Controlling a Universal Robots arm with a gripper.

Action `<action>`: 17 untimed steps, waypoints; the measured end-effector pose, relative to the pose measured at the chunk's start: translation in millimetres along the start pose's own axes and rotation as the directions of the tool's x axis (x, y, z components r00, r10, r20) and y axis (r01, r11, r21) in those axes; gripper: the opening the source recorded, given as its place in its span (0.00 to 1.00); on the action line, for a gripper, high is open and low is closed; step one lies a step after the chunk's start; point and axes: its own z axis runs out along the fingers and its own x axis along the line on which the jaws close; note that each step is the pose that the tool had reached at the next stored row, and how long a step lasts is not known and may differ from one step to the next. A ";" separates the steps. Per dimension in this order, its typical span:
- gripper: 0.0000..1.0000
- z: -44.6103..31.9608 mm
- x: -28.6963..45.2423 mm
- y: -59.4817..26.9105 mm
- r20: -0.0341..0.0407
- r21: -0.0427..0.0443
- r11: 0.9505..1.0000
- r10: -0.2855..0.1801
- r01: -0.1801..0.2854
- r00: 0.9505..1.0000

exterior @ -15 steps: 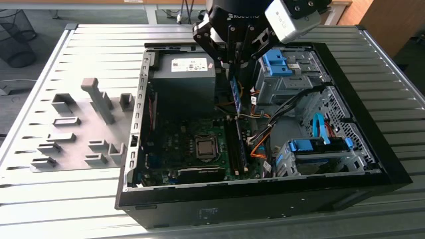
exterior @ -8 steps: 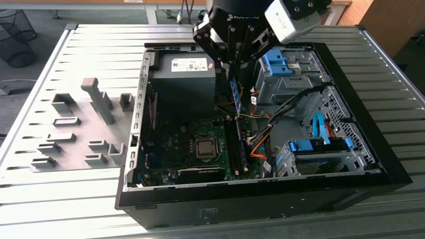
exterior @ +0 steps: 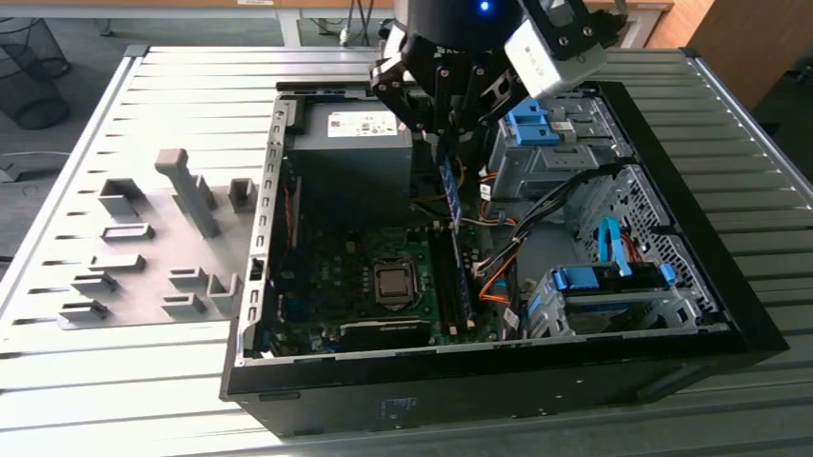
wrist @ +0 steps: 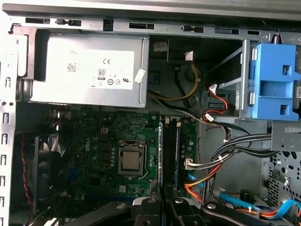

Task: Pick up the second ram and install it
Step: 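Insert the second ram into the second slot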

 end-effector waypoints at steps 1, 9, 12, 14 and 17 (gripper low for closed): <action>0.14 1.8 -0.7 0.0 0.000 0.000 1.000 0.000 0.000 1.000; 0.14 10.8 -2.9 -0.1 0.000 0.000 1.000 0.000 0.000 1.000; 0.14 11.4 -2.9 -0.1 0.000 0.000 1.000 0.000 0.000 1.000; 0.14 11.5 -2.9 -0.1 0.000 0.000 1.000 0.000 0.000 1.000; 0.14 11.6 -2.9 -0.1 0.000 0.000 1.000 0.000 0.000 1.000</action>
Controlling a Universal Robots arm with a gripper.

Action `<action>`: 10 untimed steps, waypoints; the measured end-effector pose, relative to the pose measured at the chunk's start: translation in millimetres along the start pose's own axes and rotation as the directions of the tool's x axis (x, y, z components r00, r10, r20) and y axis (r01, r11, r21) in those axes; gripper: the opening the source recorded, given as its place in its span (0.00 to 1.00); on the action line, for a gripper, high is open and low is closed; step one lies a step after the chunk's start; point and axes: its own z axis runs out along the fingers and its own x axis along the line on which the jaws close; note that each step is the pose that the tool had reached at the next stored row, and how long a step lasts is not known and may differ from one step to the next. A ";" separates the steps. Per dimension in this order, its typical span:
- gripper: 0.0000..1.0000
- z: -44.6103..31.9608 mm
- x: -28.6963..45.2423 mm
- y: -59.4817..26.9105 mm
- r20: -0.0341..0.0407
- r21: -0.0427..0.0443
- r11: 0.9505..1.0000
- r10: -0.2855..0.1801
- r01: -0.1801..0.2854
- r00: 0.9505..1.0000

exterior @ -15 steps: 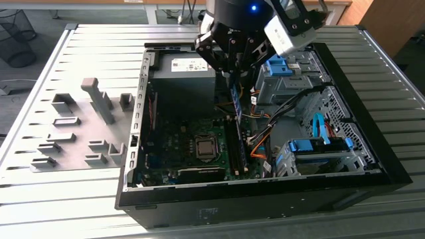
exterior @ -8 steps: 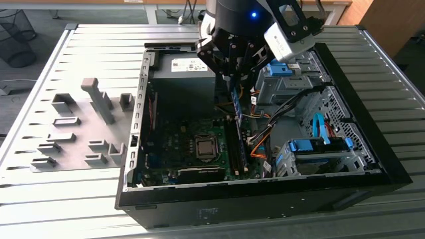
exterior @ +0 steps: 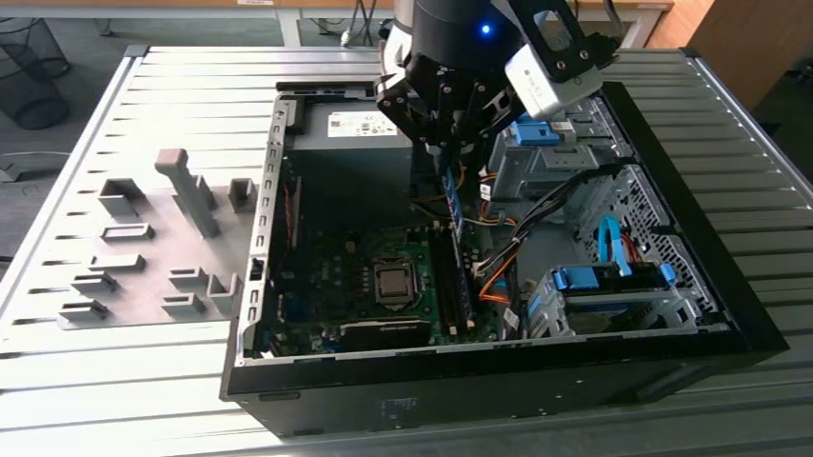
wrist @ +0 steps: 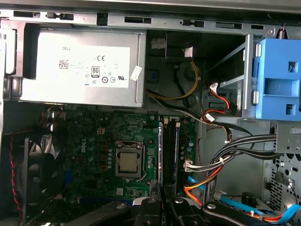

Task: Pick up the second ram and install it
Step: 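Insert the second ram into the second slot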

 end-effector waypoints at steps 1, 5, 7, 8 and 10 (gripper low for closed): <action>0.14 0.0 0.0 0.0 0.000 0.000 1.000 0.000 0.000 1.000; 0.14 0.2 0.0 0.0 0.000 0.000 1.000 0.000 0.000 1.000; 0.14 0.8 0.0 -0.1 0.000 0.000 1.000 -0.011 0.011 1.000; 0.14 1.1 0.0 -0.2 0.000 0.000 1.000 -0.020 0.020 1.000; 0.14 1.9 0.0 -0.2 0.000 0.000 1.000 -0.023 0.023 1.000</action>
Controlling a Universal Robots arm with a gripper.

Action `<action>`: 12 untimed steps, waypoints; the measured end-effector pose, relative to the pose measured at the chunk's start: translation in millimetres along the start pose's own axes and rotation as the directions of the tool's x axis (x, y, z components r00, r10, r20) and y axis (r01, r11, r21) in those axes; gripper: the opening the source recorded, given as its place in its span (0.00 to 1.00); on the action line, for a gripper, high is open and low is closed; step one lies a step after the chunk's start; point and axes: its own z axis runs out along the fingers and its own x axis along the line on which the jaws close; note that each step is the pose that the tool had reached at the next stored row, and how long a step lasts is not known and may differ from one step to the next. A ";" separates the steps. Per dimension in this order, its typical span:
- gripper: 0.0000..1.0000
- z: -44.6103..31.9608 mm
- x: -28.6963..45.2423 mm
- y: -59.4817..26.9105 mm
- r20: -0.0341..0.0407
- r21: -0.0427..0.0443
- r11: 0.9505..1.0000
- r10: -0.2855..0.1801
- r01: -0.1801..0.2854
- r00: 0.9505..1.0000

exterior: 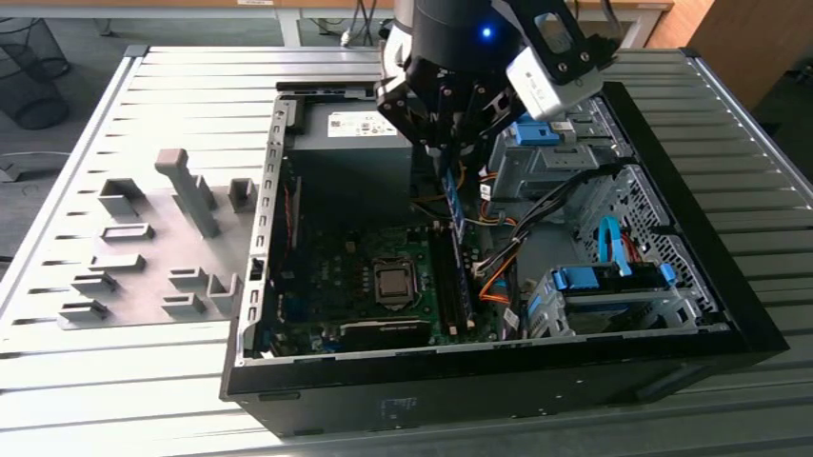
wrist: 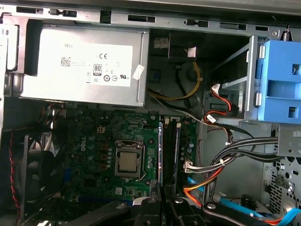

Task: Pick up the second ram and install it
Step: 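Insert the second ram into the second slot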

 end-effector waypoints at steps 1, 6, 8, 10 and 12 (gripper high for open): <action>0.14 0.5 0.0 0.0 0.000 0.000 1.000 0.000 0.000 1.000; 0.14 4.2 0.0 -0.1 0.000 0.000 1.000 0.000 0.000 1.000; 0.14 6.3 0.1 -0.1 0.000 0.000 1.000 0.000 0.000 1.000; 0.14 8.5 0.1 -0.1 0.000 0.000 1.000 0.000 0.000 1.000; 0.14 9.7 0.1 -0.1 0.000 0.000 1.000 0.000 0.000 1.000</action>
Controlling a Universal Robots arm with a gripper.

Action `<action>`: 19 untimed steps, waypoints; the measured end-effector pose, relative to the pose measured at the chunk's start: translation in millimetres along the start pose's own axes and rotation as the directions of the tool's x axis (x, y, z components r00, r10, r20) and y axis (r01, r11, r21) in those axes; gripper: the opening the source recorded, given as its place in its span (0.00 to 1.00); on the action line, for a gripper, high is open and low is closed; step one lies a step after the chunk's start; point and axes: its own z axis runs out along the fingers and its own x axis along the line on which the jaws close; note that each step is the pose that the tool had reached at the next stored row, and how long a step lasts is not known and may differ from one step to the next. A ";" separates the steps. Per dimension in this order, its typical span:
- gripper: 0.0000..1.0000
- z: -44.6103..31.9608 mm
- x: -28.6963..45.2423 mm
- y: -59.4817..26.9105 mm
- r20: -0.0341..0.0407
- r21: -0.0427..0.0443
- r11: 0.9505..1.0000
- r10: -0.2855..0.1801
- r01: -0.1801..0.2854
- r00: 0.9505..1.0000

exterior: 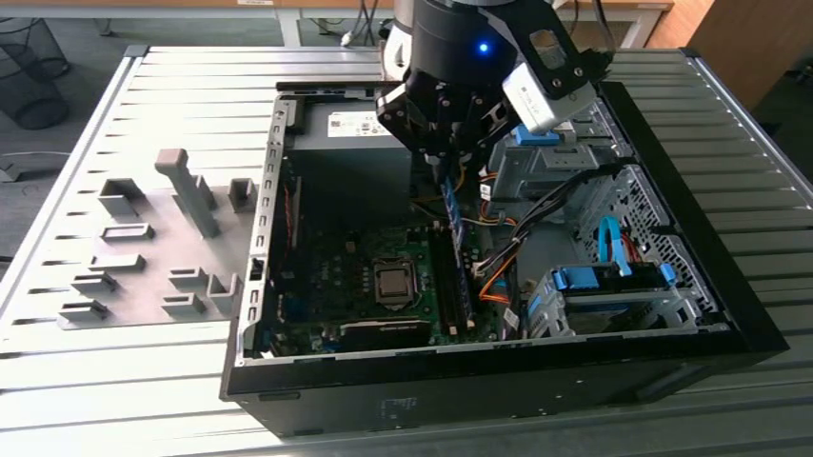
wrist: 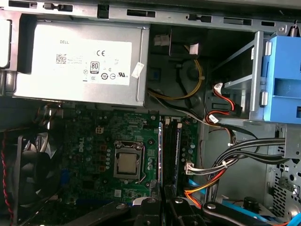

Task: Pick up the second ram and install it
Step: 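Insert the second ram into the second slot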

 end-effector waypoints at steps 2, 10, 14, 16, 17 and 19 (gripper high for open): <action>0.14 0.1 0.0 0.0 0.000 0.000 1.000 0.000 0.000 1.000; 0.14 1.3 0.0 0.0 0.000 0.000 1.000 0.000 0.000 1.000; 0.14 4.2 0.0 0.0 0.000 0.000 1.000 0.000 0.000 1.000; 0.14 6.7 0.0 0.0 0.000 0.000 1.000 0.000 0.000 1.000; 0.14 7.8 0.1 0.0 0.000 0.000 1.000 0.000 0.000 1.000; 0.14 9.5 0.1 0.0 0.000 0.000 1.000 0.000 0.000 1.000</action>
